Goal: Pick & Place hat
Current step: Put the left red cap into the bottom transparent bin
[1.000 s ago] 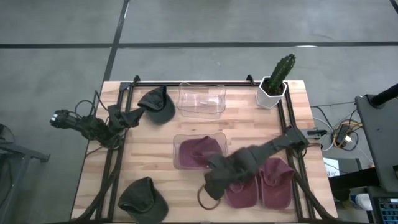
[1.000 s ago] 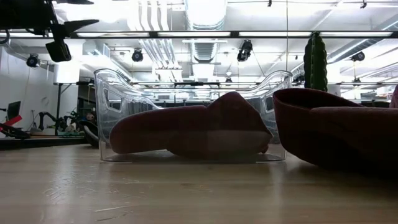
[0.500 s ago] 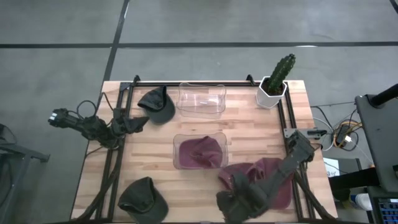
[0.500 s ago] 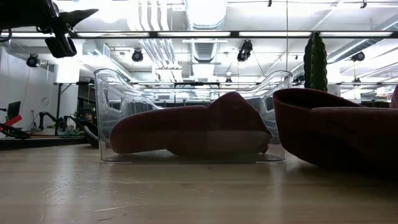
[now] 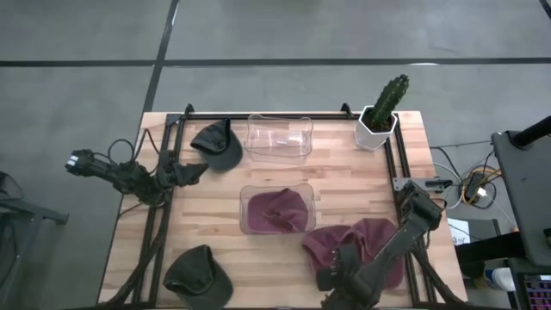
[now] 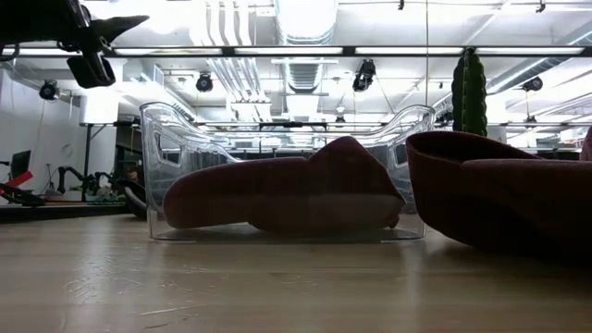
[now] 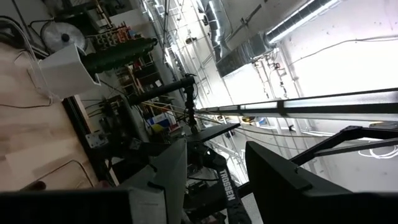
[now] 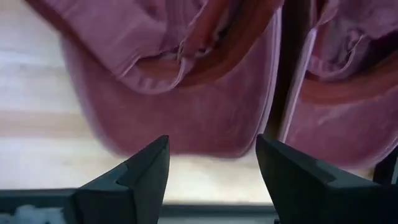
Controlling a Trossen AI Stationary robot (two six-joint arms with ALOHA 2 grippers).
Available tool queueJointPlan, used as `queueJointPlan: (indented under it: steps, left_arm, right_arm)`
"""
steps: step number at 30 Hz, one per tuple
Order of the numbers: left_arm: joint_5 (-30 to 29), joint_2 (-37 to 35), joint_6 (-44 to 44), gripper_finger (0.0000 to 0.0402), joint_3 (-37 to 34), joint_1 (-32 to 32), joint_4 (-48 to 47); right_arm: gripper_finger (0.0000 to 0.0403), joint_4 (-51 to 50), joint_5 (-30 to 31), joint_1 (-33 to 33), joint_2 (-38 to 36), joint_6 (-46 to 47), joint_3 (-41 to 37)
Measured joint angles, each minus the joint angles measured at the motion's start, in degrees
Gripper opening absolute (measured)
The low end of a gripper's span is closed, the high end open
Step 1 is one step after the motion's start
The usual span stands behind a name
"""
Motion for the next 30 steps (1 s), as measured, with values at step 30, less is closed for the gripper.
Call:
queueJointPlan:
  steps: [30]
  left_arm:
    - [-0.2, 0.87, -2.47, 0.0155, 0.0, 0.0, -0.61]
  right_arm:
    - [0.0226, 9.52, -1.5, -1.4, -1.0, -0.94, -15.76]
